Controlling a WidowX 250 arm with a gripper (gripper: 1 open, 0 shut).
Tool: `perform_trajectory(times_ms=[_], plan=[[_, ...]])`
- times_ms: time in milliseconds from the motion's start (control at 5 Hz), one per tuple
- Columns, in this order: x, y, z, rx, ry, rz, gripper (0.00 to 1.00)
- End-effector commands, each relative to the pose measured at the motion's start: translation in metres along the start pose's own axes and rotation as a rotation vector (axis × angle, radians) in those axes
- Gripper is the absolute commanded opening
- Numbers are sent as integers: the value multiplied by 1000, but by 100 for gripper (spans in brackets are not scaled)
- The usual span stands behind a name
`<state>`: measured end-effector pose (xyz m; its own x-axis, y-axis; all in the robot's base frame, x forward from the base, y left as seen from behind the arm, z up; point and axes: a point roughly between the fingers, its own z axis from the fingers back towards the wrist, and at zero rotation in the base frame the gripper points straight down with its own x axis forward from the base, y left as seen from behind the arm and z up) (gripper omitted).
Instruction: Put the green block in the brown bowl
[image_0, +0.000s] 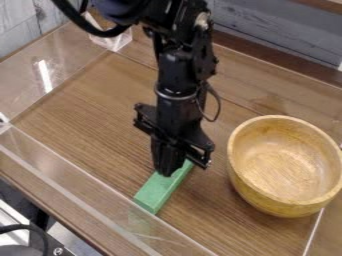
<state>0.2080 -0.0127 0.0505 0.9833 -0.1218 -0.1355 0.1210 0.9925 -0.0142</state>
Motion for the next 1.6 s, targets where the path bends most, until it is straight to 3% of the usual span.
perform_trajectory(times_ms=[0, 200, 600, 1400], plan=[[11, 6, 19, 14, -86, -8, 0], [13, 8, 22, 19, -106, -18, 100], [13, 10, 21, 21, -129, -37, 100], [9, 10, 4, 25, -136, -49, 100]])
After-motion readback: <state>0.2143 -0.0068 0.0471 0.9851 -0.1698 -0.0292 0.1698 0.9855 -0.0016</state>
